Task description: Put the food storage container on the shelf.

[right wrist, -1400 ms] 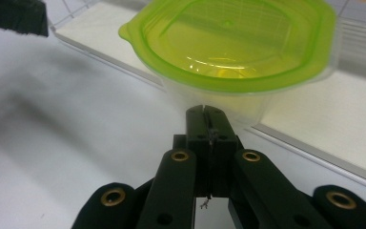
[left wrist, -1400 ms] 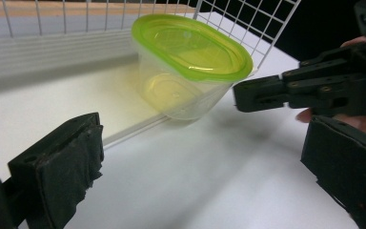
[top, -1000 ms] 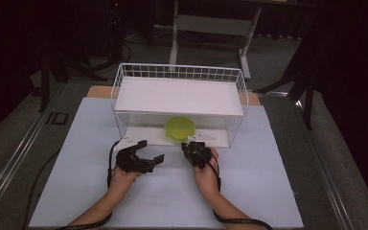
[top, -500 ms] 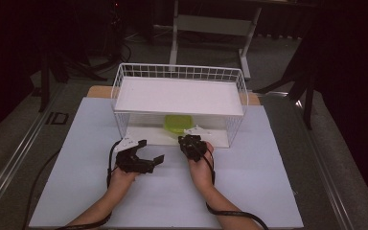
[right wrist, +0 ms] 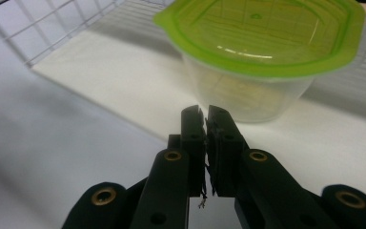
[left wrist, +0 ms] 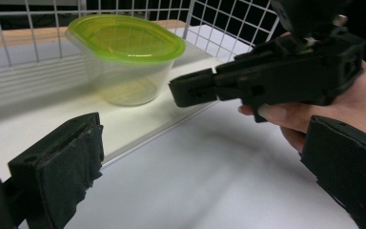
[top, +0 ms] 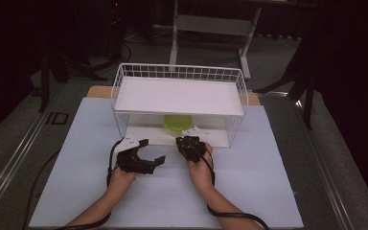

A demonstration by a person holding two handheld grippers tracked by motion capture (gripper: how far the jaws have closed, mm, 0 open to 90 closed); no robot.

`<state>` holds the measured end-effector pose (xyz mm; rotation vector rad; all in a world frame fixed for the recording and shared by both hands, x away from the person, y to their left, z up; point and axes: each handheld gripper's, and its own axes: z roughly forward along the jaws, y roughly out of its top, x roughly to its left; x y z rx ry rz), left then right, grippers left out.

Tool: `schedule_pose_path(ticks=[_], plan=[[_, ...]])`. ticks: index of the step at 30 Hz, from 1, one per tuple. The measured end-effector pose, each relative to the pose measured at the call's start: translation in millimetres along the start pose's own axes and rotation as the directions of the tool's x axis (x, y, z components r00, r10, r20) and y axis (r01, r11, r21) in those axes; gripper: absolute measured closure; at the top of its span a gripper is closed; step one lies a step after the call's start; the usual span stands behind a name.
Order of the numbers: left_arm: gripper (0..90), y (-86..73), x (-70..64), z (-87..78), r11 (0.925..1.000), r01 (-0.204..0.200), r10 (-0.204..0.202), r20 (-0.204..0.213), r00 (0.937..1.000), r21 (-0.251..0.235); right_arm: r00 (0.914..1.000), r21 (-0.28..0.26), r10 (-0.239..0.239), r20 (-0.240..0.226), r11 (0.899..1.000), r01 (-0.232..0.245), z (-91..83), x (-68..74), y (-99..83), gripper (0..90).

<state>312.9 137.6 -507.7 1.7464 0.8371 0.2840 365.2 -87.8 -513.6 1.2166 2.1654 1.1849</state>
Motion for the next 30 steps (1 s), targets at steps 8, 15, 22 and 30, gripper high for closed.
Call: schedule_pose_path(ticks=[8,15,22,30], plan=[[1.4,10.8,-12.5,-4.2,0.9967,-0.081,0.081,0.010,0.9967,-0.006,0.9989,-0.055,0.009,-0.047,0.998,-0.011,-31.3,-4.2,-0.8,58.6],[1.4,15.6,-16.2,-12.2,0.9974,-0.070,0.071,0.074,0.9948,-0.018,0.9924,-0.071,-0.001,-0.123,0.997,-0.008,-50.8,-7.0,-2.5,28.9],[1.4,16.0,-16.1,-20.6,0.9992,-0.030,0.033,0.112,0.9932,-0.026,0.9861,-0.082,-0.033,-0.163,0.996,0.020,-70.1,-10.2,-8.2,16.9],[1.4,12.5,-17.2,-30.3,0.9991,-0.042,0.042,0.103,0.9938,-0.008,0.9893,-0.097,-0.050,-0.137,0.995,0.037,-92.1,-20.0,-19.7,16.3]])
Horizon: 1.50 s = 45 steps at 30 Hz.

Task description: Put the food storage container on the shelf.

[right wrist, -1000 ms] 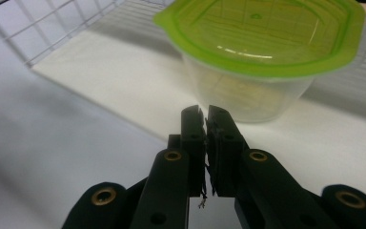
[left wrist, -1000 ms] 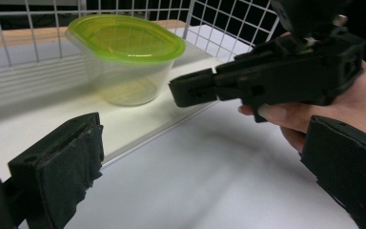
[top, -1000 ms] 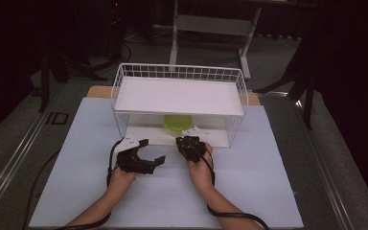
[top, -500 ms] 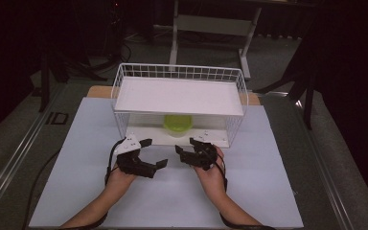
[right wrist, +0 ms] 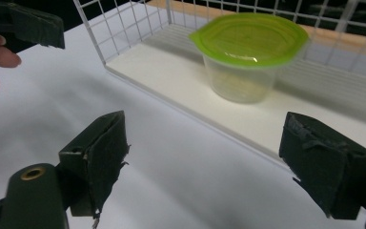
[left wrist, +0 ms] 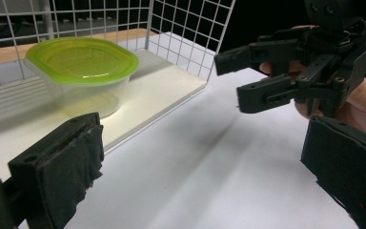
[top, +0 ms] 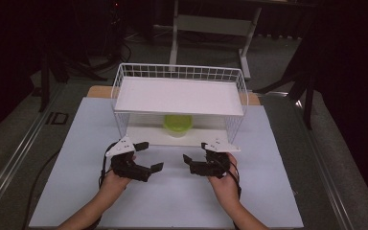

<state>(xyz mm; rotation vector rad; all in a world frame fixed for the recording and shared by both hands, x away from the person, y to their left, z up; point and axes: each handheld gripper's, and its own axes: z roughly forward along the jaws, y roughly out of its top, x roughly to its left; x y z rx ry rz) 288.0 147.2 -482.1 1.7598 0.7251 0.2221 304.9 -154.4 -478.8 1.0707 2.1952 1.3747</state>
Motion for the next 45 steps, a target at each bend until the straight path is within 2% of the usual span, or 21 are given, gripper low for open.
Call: schedule_pose_path(ticks=[7,12,19,26,31,37,41,45], plan=[[1.4,-1.9,-4.6,-10.6,1.0000,-0.007,0.007,0.007,1.0000,-0.004,0.9995,-0.015,-0.030,0.008,0.999,0.030,-23.0,-1.6,-4.6,16.3],[1.4,-7.7,-5.0,-16.2,1.0000,0.007,-0.007,0.007,1.0000,0.006,0.9996,-0.019,-0.028,-0.006,0.999,0.027,-34.5,-5.1,-11.9,16.3],[1.4,-14.7,-6.1,-23.7,0.9999,0.006,-0.006,0.013,0.9999,0.012,0.9998,-0.024,-0.019,0.001,1.000,0.019,-49.2,-10.5,-21.2,16.3],[1.4,-24.0,-4.5,-34.2,0.9996,0.018,-0.018,0.006,0.9998,0.020,0.9997,-0.025,-0.025,0.005,0.999,0.025,-61.9,-13.2,-27.4,16.3],[1.4,-29.3,-3.0,-42.2,0.9994,0.026,-0.026,-0.007,0.9996,0.021,0.9999,-0.035,-0.010,0.001,0.999,0.010,-70.6,-15.8,-30.5,16.3],[1.4,-34.7,-1.8,-46.3,0.9993,0.031,-0.031,-0.010,0.9995,0.022,0.9997,-0.041,-0.016,0.017,0.999,0.017,-80.5,-20.7,-37.2,16.3],[1.4,-39.2,1.4,-45.5,0.9995,0.017,-0.017,-0.014,0.9998,0.027,0.9989,-0.043,-0.003,0.046,0.999,0.005,-83.9,-31.0,-43.3,16.3],[1.4,-42.0,2.8,-45.4,0.9996,0.013,-0.013,-0.016,0.9998,0.027,0.9987,-0.051,0.003,0.051,0.999,-0.001,-84.4,-37.1,-45.9,16.9]])
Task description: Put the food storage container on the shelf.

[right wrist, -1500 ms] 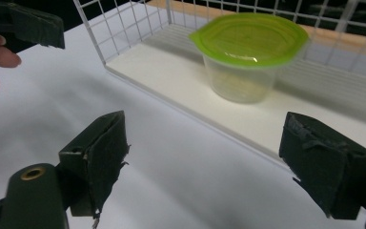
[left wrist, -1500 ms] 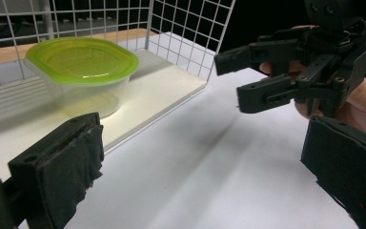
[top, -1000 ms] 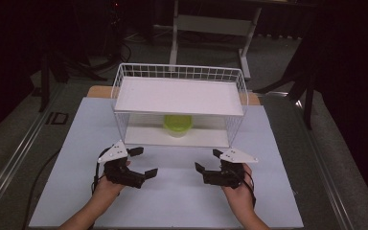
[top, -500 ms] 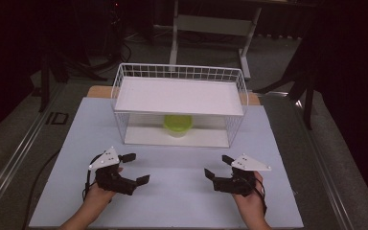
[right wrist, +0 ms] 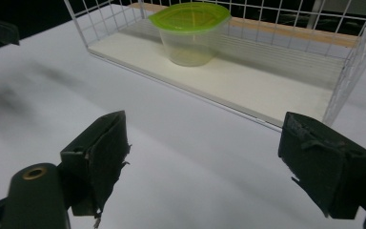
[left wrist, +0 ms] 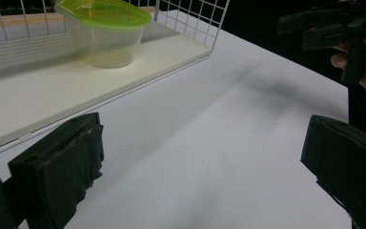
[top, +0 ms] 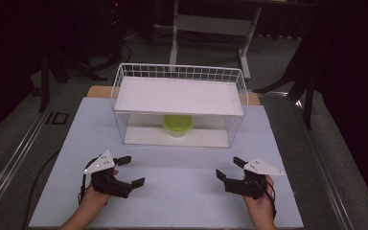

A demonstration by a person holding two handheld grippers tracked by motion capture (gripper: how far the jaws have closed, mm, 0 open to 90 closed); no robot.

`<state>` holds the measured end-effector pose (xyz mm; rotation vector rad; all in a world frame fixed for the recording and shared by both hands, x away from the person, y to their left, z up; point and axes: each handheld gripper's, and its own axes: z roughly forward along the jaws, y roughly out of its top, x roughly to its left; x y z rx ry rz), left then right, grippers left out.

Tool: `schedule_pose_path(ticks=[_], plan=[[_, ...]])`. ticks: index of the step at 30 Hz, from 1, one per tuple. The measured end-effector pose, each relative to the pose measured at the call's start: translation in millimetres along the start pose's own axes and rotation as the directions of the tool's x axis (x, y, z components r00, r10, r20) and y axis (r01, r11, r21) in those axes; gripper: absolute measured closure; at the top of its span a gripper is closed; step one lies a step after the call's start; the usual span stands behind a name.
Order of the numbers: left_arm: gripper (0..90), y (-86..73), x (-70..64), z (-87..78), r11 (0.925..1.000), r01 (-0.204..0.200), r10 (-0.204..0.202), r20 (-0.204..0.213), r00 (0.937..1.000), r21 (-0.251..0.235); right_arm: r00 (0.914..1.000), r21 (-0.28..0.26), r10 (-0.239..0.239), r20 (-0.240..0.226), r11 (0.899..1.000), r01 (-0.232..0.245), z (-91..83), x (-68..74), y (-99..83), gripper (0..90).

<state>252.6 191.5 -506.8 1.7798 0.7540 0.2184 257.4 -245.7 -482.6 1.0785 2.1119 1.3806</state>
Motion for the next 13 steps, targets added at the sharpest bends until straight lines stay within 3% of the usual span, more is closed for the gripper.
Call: schedule_pose_path(ticks=[5,13], plan=[[1.4,0.1,4.5,3.9,0.9997,0.019,-0.019,0.007,0.9998,-0.013,0.9999,0.017,-0.013,-0.001,1.000,0.013,5.5,-1.0,-2.3,16.9],[1.4,2.7,-1.7,6.1,0.9999,0.003,-0.002,0.020,0.9998,-0.014,0.9988,0.004,-0.043,0.022,0.999,0.043,4.6,-0.1,-1.4,16.9]])
